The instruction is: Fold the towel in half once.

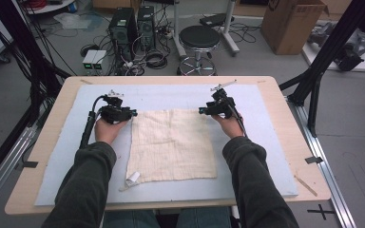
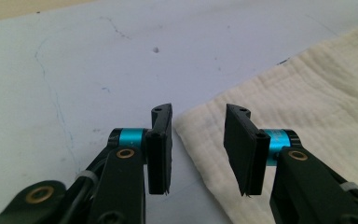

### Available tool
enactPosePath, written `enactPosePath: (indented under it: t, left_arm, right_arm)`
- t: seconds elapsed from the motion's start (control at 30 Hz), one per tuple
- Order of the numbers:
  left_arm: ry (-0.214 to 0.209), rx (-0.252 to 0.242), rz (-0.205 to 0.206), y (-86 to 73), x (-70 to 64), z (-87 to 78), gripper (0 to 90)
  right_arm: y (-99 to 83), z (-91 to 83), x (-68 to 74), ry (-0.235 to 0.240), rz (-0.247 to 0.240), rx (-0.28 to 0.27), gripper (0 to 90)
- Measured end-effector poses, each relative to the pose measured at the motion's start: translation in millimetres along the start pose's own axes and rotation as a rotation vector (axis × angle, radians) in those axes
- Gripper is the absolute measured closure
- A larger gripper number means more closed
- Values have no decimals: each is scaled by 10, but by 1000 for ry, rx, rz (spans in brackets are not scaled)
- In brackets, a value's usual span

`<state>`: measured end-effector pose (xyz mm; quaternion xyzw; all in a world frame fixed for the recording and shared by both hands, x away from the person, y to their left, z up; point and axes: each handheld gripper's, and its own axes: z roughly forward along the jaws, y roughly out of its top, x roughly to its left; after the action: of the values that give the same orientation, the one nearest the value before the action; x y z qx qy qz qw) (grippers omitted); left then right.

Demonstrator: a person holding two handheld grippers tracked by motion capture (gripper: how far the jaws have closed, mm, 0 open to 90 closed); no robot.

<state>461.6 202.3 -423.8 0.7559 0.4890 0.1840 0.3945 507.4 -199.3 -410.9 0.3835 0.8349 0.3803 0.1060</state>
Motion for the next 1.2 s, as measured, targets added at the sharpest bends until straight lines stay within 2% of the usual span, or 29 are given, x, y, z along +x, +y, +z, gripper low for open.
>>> enactPosePath:
  t: [0.17,0.4,0.6,0.67,0.77,0.9,1.03,1.2]
  left_arm:
    - [-6,36,-12,-37,31,67,601]
    - [-7,53,-17,-67,27,168,599]
    - [-16,49,-24,-66,26,180,612]
    - [-12,51,-6,-65,5,189,623]
    - [-13,46,-1,-63,-27,206,655]
    - [2,48,8,-63,-29,206,738]
    - [-16,54,13,-66,-26,203,846]
    - [-8,54,25,-61,-57,201,866]
  right_arm:
    - [-39,62,-41,4,31,30,487]
    - [-73,177,-62,-1,43,39,493]
    - [-92,249,-56,-6,50,55,521]
    - [-88,260,-40,-19,44,59,544]
    - [-81,260,-37,-38,40,64,594]
    - [-75,260,-31,-56,25,70,697]
    - [-72,252,-29,-37,27,81,803]
    - [-65,243,-14,-14,21,84,844]
